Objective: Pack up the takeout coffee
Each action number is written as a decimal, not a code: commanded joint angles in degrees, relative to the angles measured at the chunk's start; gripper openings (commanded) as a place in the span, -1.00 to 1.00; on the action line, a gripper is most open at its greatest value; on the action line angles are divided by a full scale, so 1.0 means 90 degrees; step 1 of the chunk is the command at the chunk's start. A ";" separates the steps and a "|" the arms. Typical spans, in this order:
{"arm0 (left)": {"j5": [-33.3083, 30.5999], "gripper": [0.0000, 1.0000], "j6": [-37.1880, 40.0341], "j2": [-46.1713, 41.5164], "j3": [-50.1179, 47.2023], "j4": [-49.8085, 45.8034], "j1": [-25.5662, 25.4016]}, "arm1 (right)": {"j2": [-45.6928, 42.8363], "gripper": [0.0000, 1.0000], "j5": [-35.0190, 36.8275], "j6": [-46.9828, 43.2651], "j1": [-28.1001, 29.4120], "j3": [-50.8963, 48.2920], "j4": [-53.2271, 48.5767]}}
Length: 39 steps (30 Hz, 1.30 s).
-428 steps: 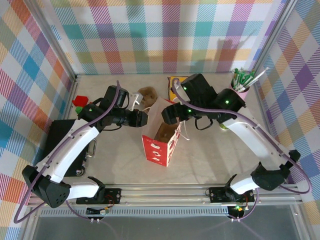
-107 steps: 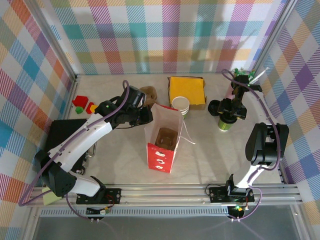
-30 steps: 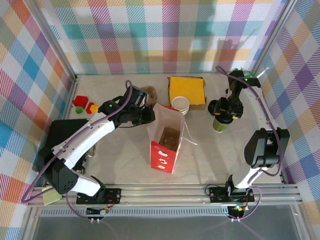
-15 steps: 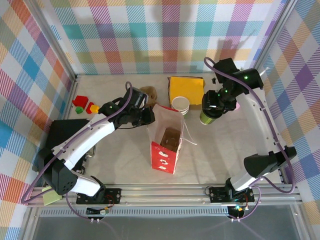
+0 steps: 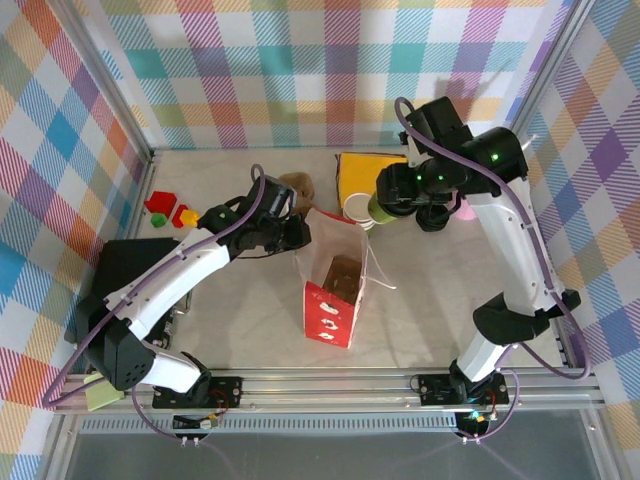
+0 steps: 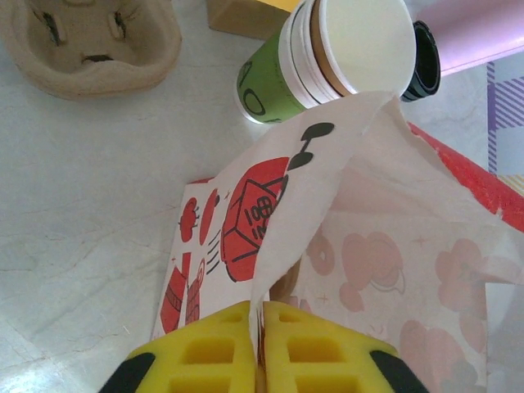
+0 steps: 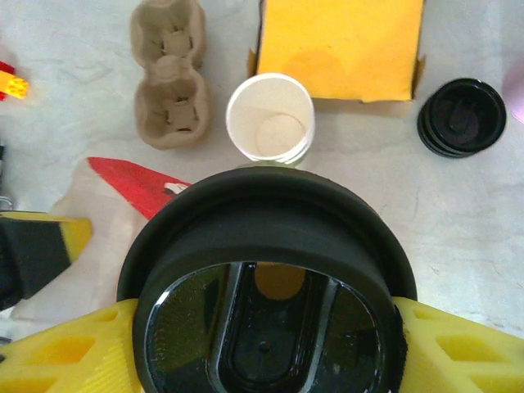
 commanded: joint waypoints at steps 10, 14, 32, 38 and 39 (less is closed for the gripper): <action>-0.0004 -0.42 -0.0037 -0.0408 0.0005 -0.0342 0.0036 | 0.0283 0.24 -0.0674 0.0244 0.0641 0.0821 -0.0680; -0.0049 -0.40 -0.0028 -0.0426 0.0017 -0.0383 0.0036 | 0.0258 0.22 -0.0968 0.0271 0.0755 0.0844 -0.0586; -0.0882 0.13 0.0273 -0.1137 0.0686 -0.1128 0.0046 | 0.0351 0.21 -0.0680 0.0567 0.1531 -0.0253 -0.0392; -0.0901 0.18 0.1082 -0.1062 0.1058 -0.1378 0.0147 | 0.0447 0.21 -0.0474 0.0776 0.1731 -0.0674 -0.0236; -0.0849 0.17 0.1205 -0.1027 0.1107 -0.1392 0.0171 | 0.0479 0.20 -0.0453 0.0809 0.1765 -0.0667 -0.0229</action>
